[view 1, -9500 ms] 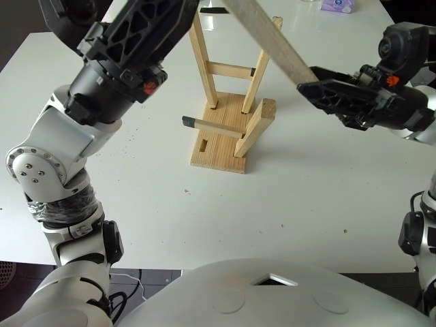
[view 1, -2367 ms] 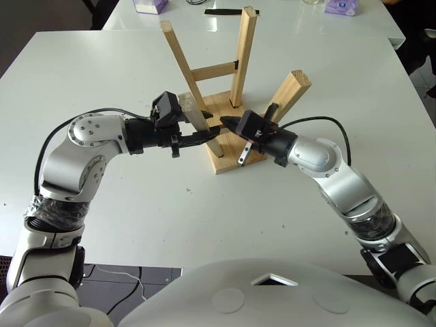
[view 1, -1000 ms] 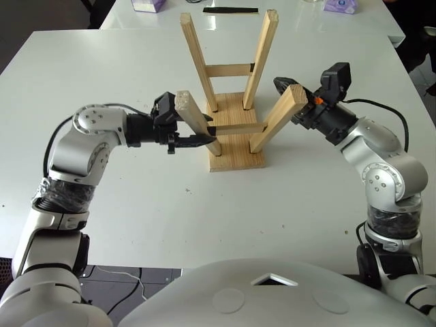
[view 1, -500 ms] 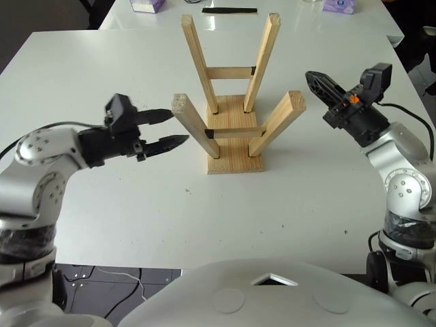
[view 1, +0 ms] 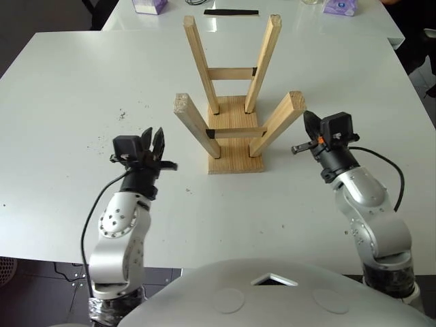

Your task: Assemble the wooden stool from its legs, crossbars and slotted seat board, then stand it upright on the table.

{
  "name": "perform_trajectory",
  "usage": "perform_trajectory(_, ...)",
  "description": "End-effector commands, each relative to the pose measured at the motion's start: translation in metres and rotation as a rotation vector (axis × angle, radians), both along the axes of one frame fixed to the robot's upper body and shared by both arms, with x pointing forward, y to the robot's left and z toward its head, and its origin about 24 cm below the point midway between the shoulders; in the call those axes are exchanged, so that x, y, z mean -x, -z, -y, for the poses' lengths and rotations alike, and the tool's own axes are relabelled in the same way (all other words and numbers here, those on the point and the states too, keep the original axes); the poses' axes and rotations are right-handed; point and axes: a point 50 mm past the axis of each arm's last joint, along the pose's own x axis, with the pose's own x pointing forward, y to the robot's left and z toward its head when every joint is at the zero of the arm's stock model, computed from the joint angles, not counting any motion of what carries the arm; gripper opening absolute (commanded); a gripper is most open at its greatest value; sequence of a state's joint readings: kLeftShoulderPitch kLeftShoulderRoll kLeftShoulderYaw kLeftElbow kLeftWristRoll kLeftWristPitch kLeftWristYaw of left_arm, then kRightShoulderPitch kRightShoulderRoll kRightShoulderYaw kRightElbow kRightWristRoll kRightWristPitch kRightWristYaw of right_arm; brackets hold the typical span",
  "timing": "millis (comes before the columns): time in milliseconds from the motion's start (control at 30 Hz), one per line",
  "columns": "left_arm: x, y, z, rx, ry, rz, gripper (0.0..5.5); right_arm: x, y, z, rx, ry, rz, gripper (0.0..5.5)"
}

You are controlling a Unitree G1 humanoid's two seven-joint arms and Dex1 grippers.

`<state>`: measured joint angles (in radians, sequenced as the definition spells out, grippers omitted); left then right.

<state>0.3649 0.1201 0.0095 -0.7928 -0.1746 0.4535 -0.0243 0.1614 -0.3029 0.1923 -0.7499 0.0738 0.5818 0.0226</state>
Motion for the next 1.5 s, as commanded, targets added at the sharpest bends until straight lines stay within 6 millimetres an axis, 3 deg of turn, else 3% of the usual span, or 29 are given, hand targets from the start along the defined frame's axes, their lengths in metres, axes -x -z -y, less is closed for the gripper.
perform_trajectory(33,0.004,-0.011,0.008,-0.014,0.002,0.034,0.25,0.009,-0.011,-0.012,0.01,0.015,0.069,0.0)
perform_trajectory(233,0.012,-0.013,-0.002,-0.076,-0.083,0.031,0.01,0.011,-0.014,-0.012,0.052,0.13,0.116,0.0)
perform_trajectory(400,0.019,-0.02,-0.039,-0.206,-0.369,0.048,0.01,0.012,-0.017,0.035,0.191,0.464,0.143,0.0)
perform_trajectory(500,0.018,-0.025,-0.041,-0.232,-0.373,0.067,0.01,0.015,-0.019,0.04,0.214,0.502,0.14,0.0)
perform_trajectory(600,0.011,-0.021,-0.022,-0.168,-0.25,0.049,0.01,0.013,-0.023,0.02,0.17,0.394,0.149,0.0)
perform_trajectory(667,0.004,-0.019,0.019,-0.076,0.069,0.032,0.01,0.014,-0.026,-0.028,0.039,0.055,0.13,0.0)
perform_trajectory(733,0.007,-0.022,0.068,-0.064,0.455,0.055,0.01,0.032,-0.036,-0.078,-0.038,-0.331,0.149,0.0)
perform_trajectory(767,0.009,-0.023,0.084,-0.041,0.556,0.058,0.01,0.039,-0.038,-0.092,-0.056,-0.457,0.138,0.0)
perform_trajectory(867,0.008,-0.024,0.092,-0.042,0.58,0.062,0.01,0.039,-0.032,-0.099,-0.013,-0.582,0.084,0.0)
perform_trajectory(1067,0.005,-0.021,0.083,-0.079,0.496,0.047,0.01,0.034,-0.024,-0.084,0.019,-0.5,0.028,0.0)
perform_trajectory(1133,0.003,-0.018,0.075,-0.088,0.424,0.03,0.01,0.028,-0.023,-0.069,0.031,-0.415,0.034,0.0)
perform_trajectory(1200,0.002,-0.011,0.056,-0.111,0.31,-0.01,0.01,0.017,-0.023,-0.04,0.027,-0.233,0.035,0.0)
perform_trajectory(1300,0.005,-0.001,0.02,-0.101,0.133,-0.075,0.01,-0.001,-0.024,0.003,0.018,-0.017,0.05,0.0)
perform_trajectory(1367,0.006,0.0,-0.01,-0.028,-0.006,-0.091,0.01,-0.016,-0.033,0.021,-0.023,0.025,0.077,0.0)
perform_trajectory(1433,-0.007,-0.016,-0.054,0.103,-0.139,-0.006,0.01,-0.04,-0.054,0.028,-0.155,-0.05,0.117,0.0)
perform_trajectory(1500,-0.031,-0.048,-0.081,0.206,-0.11,0.133,0.01,-0.057,-0.087,0.026,-0.234,-0.215,0.199,0.0)
